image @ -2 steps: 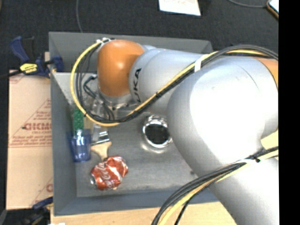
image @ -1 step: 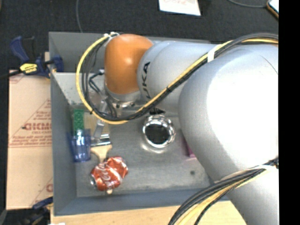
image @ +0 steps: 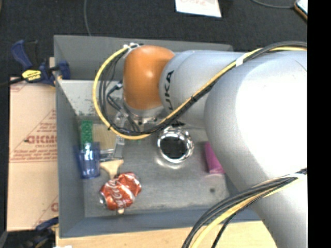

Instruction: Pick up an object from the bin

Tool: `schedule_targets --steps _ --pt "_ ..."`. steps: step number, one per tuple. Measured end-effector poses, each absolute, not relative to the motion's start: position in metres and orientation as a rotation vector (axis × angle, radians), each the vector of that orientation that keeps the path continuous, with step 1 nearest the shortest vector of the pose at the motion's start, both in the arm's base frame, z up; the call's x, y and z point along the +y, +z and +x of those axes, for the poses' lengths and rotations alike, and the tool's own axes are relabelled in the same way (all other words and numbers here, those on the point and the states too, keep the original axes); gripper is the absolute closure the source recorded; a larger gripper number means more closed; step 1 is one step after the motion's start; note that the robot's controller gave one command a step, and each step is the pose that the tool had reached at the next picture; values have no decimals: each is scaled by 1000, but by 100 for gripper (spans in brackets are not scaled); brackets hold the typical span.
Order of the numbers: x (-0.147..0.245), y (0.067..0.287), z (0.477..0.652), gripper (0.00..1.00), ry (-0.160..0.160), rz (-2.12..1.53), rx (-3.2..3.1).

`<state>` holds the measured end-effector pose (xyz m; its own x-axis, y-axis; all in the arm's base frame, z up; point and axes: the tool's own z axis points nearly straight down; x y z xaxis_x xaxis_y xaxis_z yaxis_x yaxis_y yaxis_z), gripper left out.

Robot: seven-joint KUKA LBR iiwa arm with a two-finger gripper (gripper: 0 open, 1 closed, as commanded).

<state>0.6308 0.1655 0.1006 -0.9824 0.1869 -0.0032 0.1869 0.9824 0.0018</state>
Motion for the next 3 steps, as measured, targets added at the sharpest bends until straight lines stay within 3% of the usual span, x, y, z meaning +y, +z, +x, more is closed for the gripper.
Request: schedule_targets --steps 1,2,3 --pt "186 72 618 0 -6 985 2974" --pt "191 74 610 100 7 697 3049" --pt "191 74 610 100 7 697 3049"
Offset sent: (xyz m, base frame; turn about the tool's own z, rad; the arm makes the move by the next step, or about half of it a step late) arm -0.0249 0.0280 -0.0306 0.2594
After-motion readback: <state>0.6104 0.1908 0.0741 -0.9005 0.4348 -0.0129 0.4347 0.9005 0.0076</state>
